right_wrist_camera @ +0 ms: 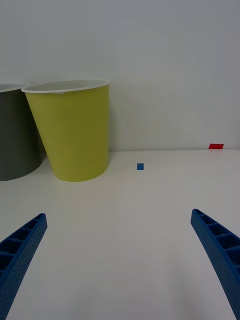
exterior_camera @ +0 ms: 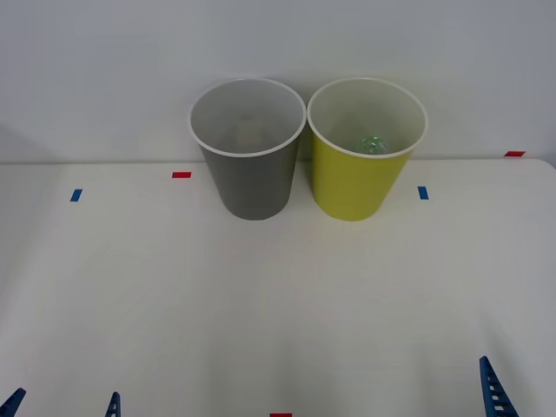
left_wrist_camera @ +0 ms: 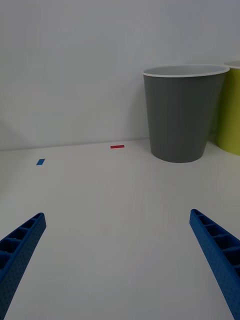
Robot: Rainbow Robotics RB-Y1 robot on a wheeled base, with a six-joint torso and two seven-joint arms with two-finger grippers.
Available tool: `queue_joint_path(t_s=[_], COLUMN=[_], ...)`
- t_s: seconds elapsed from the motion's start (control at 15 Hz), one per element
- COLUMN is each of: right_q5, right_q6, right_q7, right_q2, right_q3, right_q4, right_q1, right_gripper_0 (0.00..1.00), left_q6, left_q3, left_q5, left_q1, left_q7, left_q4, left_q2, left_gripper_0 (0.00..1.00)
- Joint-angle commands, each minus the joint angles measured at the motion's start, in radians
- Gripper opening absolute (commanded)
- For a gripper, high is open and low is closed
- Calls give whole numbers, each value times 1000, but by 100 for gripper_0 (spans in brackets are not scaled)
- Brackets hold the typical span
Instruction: Put cans in the gray bin and PET bottles in the light green bin.
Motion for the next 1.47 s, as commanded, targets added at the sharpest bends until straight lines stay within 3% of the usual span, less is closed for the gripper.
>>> queue_joint_path(t_s=[0.07,1.47], right_q5=[0,0], right_q6=[0,0], right_q7=[0,0], right_q2=[0,0], right_q3=[0,0], right_q4=[0,0], right_q1=[0,0], right_gripper_0=[100,100], left_q6=[0,0], left_q3=[0,0], left_q5=[0,0], left_q1=[0,0], left_q7=[0,0], left_q4=[0,0], left_q2=[0,0], left_gripper_0=[100,100])
